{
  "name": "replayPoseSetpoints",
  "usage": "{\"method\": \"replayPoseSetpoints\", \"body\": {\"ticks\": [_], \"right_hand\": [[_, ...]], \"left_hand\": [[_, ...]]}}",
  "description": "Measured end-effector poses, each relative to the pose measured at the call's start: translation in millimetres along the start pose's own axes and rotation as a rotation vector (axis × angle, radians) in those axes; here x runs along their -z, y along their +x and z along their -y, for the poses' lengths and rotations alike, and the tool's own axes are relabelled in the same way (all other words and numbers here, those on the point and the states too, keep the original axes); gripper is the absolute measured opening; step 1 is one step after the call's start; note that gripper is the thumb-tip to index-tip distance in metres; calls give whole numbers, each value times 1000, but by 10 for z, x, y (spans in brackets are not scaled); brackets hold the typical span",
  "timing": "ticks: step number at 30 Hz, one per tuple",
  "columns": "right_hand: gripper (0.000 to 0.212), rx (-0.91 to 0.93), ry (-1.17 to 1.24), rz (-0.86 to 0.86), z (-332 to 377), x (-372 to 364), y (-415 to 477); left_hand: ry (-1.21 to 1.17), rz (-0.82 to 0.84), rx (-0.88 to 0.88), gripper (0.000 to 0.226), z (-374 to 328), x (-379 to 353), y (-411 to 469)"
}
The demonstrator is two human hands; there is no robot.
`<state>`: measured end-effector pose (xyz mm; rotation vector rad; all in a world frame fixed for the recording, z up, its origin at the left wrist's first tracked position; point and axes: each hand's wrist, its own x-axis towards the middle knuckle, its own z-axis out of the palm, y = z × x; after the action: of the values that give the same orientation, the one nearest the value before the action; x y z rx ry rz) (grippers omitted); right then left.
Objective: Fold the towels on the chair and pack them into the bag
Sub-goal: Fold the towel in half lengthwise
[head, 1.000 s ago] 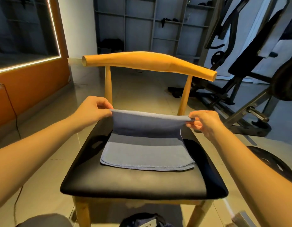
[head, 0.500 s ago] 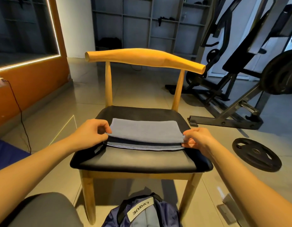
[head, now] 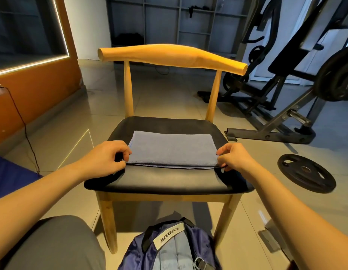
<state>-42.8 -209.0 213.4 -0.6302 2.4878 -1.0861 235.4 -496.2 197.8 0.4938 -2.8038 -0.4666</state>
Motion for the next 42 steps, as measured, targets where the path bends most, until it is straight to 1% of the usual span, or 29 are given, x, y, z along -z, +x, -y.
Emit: {"method": "replayPoseSetpoints", "body": {"ticks": [1,3,5,6,8,10,11,14,17,20,21,23,24,25,27,28,29,31,32,34,36,38,41,42], "right_hand": [[13,1,-34,-4,13,0,19],[9,2,-69,-60,32,-7,80],[12,-3,-76,-137,20,-41,165],[14,-10,-92,-157,24,-66,186],[15,-5,-164,-146,26,-103,230],[12,-8,-205,-91,29,-87,292],[14,-10,-211,-67,34,-59,330],[35,37,-237,-81,91,13,463],[53,180,-200,-95,160,-69,674],[63,249,-204,-10,251,-204,830],[64,256,-220,31,260,-245,910],[61,236,-271,96,301,-269,995],[56,218,-290,118,338,-253,1001],[46,213,-283,124,342,-246,1056],[16,181,-265,147,372,-187,1030],[22,167,-236,176,399,-138,972],[26,159,-187,211,394,-88,955],[17,87,-18,301,430,40,852],[22,41,90,366,467,111,781],[30,-31,305,465,540,209,639],[28,-54,434,493,591,233,492],[23,-92,560,505,619,210,345],[18,-205,738,532,601,148,174],[18,-229,723,525,564,109,143]], "left_hand": [[11,2,-2,24,-21,10,9],[-27,-47,57,16,-73,17,83],[-59,-132,200,11,-122,-3,242],[-37,-149,295,16,-138,-15,341],[-31,-98,482,37,-160,-55,539],[-90,-31,606,56,-135,-107,715],[-114,-9,644,60,-113,-135,795],[-126,54,735,66,-15,-205,989],[-215,71,785,59,-120,-178,1053],[-260,103,783,39,-284,-146,1054],[-253,114,773,37,-312,-138,1048],[-251,115,750,40,-337,-105,1021],[-266,97,736,39,-331,-86,1015],[-296,68,725,35,-315,-64,1013],[-374,-7,699,24,-295,-3,1032],[-406,-44,684,19,-294,31,1057],[-430,-85,671,17,-288,71,1100],[-464,-179,645,17,-260,185,1255],[-472,-205,642,18,-243,268,1361],[-477,-166,639,21,-215,456,1586],[-486,-67,623,22,-201,655,1794],[-494,-7,591,22,-212,818,1967],[-511,-21,481,28,-276,899,2245],[-492,-31,450,32,-295,857,2325]]}}
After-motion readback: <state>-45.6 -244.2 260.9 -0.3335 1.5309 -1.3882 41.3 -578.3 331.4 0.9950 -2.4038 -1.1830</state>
